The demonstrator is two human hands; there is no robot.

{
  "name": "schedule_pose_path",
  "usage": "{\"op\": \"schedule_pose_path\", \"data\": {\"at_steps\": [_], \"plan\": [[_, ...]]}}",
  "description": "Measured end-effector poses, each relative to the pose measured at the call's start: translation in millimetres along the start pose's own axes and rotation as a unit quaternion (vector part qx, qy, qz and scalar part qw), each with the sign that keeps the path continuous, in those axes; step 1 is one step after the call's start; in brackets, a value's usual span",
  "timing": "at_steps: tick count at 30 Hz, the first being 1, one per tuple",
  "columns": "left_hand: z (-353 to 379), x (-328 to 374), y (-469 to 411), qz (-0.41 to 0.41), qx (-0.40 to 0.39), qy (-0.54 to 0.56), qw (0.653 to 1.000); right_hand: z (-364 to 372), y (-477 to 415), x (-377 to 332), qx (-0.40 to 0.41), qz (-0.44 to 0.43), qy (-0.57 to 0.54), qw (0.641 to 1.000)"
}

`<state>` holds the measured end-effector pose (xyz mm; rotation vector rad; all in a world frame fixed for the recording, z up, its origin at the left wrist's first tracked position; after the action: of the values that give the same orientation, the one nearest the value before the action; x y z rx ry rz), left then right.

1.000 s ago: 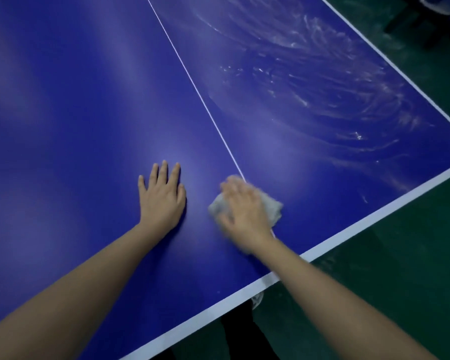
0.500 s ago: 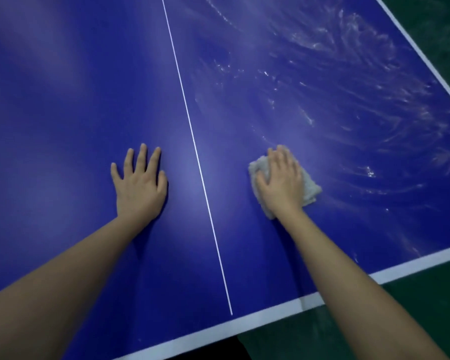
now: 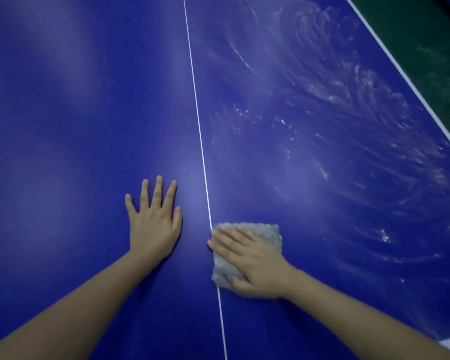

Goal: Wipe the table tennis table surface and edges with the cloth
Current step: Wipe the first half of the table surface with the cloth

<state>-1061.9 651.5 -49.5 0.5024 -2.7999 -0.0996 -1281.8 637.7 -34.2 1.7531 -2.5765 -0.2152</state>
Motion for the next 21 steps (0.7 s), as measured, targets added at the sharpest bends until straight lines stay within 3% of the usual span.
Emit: {"op": "schedule_pose_path", "data": {"at_steps": [4,7,9,11,13,15,17,19,21], "plan": [[2.1,18.0,-29.1,-0.030,0.020,0.031,0.999,-12.3,-70.5,91.6,-0.013,0.042,-0.039,0.998],[2.5,29.8,-46.8,-0.062,0.041,0.045,0.996,-20.3,-109.9,180.3,0.018,0.193,-0.043,0.980],[4.1,35.3,-51.3,-0.086,0.053,0.039,0.994,-21.3,-119.8,232.9,0.027,0.323,-0.042,0.945],[5.5,38.8,-51.1,-0.099,0.060,0.028,0.993,-22.4,-122.4,246.2,0.024,0.369,-0.027,0.929],[5.2,39.5,-50.1,-0.101,0.065,0.026,0.992,-23.2,-116.1,220.7,0.042,0.265,-0.043,0.962],[3.1,39.5,-50.6,-0.107,0.070,0.021,0.992,-21.1,-95.3,169.6,0.045,0.043,-0.064,0.996],[0.8,40.8,-50.0,-0.108,0.066,0.013,0.992,-15.9,-74.2,133.2,0.023,-0.141,-0.019,0.990],[-0.2,42.4,-51.0,-0.109,0.064,0.013,0.992,-13.4,-87.7,132.5,0.006,-0.209,0.009,0.978],[-0.6,41.8,-51.5,-0.114,0.062,0.016,0.991,-19.1,-127.3,145.6,-0.013,-0.198,0.012,0.980]]}}
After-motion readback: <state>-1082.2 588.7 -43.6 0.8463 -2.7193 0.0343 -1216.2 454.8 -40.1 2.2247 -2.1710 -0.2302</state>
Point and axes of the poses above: each hand's wrist, its own y-axis away from the middle knuckle, its own z-axis out of the palm, x = y × z, the point moved 3 cm from there along -y, towards the middle knuckle, and after that the axes turned 7 degrees about y, right-handed, at the moved point
